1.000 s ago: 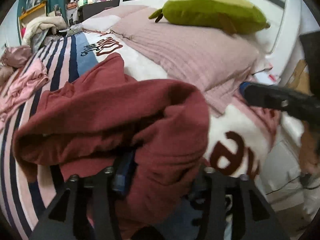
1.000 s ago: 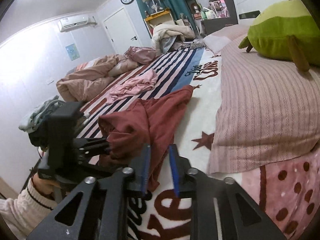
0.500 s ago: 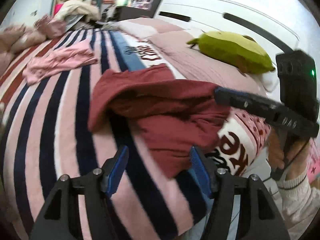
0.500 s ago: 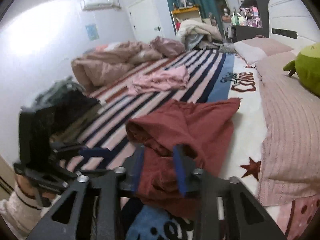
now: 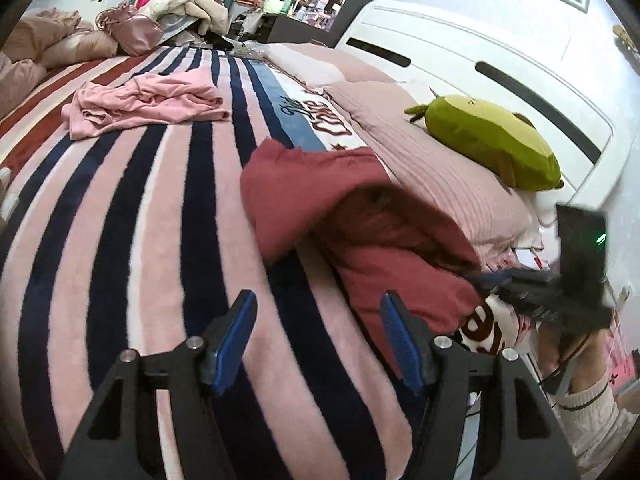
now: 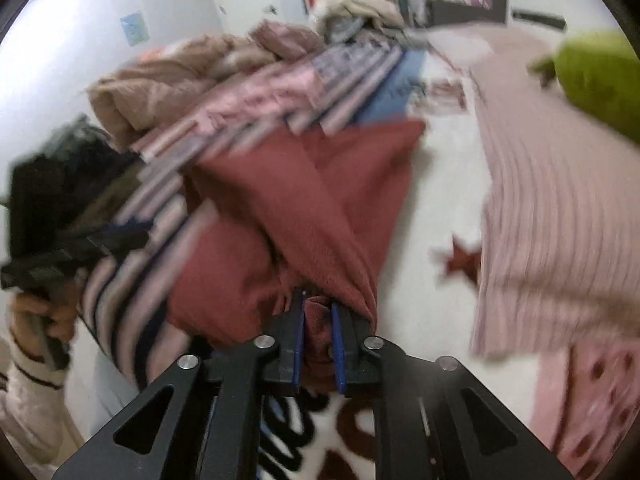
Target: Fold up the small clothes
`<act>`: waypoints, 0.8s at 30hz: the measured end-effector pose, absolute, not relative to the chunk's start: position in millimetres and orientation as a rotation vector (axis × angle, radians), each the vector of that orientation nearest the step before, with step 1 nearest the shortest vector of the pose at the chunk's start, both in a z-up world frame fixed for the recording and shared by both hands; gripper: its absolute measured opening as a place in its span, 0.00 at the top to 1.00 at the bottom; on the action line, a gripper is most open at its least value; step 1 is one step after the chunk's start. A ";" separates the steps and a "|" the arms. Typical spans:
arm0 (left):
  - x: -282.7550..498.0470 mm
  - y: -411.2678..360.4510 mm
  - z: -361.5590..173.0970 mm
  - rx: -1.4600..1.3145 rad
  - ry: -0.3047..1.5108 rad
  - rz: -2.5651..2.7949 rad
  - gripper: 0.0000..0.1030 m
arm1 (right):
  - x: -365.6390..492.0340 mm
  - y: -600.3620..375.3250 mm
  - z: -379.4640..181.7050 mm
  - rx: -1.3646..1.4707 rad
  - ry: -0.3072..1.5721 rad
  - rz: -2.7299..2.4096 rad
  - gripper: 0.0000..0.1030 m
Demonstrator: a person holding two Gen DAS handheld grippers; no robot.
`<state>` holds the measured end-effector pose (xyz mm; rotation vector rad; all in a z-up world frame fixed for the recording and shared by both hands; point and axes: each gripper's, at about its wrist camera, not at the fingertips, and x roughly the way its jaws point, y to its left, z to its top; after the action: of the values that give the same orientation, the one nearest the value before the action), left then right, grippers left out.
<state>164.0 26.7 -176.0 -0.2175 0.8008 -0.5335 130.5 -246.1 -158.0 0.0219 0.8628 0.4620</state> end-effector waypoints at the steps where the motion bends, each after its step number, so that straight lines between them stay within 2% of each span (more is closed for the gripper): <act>1: 163.1 29.1 -175.0 -0.222 0.796 -0.533 0.41 | 134.0 -242.1 -141.4 0.013 0.830 0.481 0.63; 3: 162.2 35.4 -172.2 -0.229 0.784 -0.527 0.40 | 140.6 -230.4 -122.2 -0.038 0.795 0.515 0.44; 8: 157.2 52.6 -167.0 -0.244 0.756 -0.499 0.39 | 173.3 -169.8 -106.4 -0.271 0.798 0.601 0.40; 14: 158.2 78.6 -169.5 -0.272 0.749 -0.432 0.37 | 198.2 -114.9 -154.7 -0.408 0.965 0.676 0.38; 17: 157.9 86.3 -172.8 -0.286 0.752 -0.432 0.37 | 209.0 -102.7 -173.6 -0.462 0.980 0.609 0.38; 18: 157.7 87.3 -173.3 -0.286 0.752 -0.429 0.37 | 213.3 -102.2 -176.6 -0.456 0.988 0.595 0.44; 19: 158.0 88.2 -173.8 -0.286 0.752 -0.428 0.37 | 216.3 -102.7 -177.1 -0.448 0.987 0.580 0.64; 21: 159.4 89.3 -174.8 -0.290 0.754 -0.427 0.37 | 226.8 -112.6 -170.2 -0.377 0.973 0.536 0.86; 24: 161.7 89.4 -175.9 -0.293 0.757 -0.432 0.37 | 244.7 -146.6 -152.3 -0.134 0.944 0.501 0.88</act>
<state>161.7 89.4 -175.9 -0.2926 0.7566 -0.4318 244.7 -146.6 -152.3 -0.1342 0.9443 0.5009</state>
